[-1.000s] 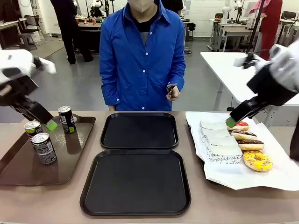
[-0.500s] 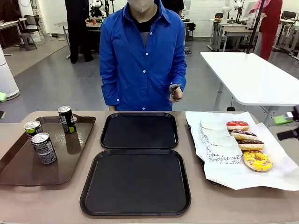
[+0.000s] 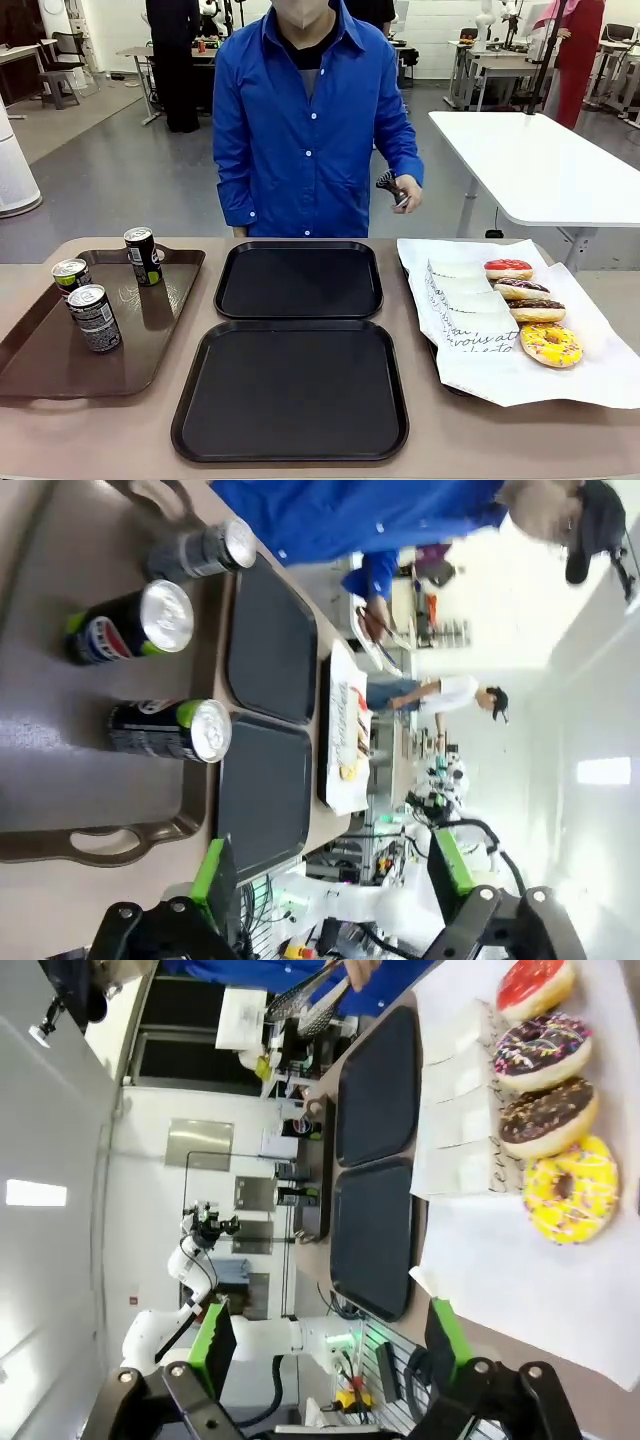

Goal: Set up donuts and drinks on trays.
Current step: Pick up one Pepsi coke and place it on the Flat Tray.

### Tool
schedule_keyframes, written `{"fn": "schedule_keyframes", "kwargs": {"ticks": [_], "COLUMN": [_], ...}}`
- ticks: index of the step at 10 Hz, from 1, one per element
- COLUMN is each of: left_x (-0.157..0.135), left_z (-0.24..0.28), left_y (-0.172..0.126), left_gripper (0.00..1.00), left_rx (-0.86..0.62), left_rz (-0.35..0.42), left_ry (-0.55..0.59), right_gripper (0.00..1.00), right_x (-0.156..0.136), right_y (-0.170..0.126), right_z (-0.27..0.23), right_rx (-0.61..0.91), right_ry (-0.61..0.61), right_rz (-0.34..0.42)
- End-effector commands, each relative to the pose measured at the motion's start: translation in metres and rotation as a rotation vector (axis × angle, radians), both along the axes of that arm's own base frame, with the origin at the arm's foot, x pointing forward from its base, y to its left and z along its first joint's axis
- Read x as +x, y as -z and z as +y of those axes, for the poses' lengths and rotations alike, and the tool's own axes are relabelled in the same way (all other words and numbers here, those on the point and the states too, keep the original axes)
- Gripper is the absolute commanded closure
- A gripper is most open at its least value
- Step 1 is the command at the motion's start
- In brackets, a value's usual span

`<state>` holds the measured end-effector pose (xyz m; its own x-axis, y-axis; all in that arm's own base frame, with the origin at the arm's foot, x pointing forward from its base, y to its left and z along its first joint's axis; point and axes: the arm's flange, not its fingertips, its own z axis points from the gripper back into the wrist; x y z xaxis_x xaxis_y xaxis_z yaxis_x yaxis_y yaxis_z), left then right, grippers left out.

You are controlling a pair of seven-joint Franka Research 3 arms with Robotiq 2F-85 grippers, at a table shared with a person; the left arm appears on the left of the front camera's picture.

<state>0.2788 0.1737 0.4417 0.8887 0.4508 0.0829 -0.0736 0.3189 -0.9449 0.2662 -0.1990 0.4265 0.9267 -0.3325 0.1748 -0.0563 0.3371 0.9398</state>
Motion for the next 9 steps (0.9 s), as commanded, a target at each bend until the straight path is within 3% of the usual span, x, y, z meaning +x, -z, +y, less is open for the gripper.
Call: {"fn": "schedule_keyframes", "kwargs": {"ticks": [1, 3, 4, 5, 9], "left_x": [-0.018, -0.024, -0.025, -0.011, -0.011], "left_z": [-0.01, -0.004, -0.003, 0.015, 0.015], "left_y": [0.002, 0.001, -0.005, -0.005, -0.005], "left_gripper": [0.0, 0.0, 0.0, 0.0, 0.0], "left_rx": [0.029, 0.039, 0.073, 0.034, 0.034], "left_rz": [-0.01, -0.022, -0.077, 0.018, 0.018], "left_ry": [-0.044, -0.089, -0.071, -0.076, -0.076], "right_gripper": [0.0, 0.0, 0.0, 0.0, 0.0], "right_x": [-0.016, -0.022, -0.017, -0.017, -0.017], "right_y": [-0.012, -0.016, -0.015, -0.015, -0.015], "right_z": [-0.011, -0.014, -0.016, -0.016, -0.016], "right_rx": [-0.026, -0.037, -0.014, -0.014, -0.014], "right_ry": [0.006, -0.014, 0.027, 0.027, 0.027], "right_rz": [-0.032, -0.03, -0.014, -0.014, -0.014]}}
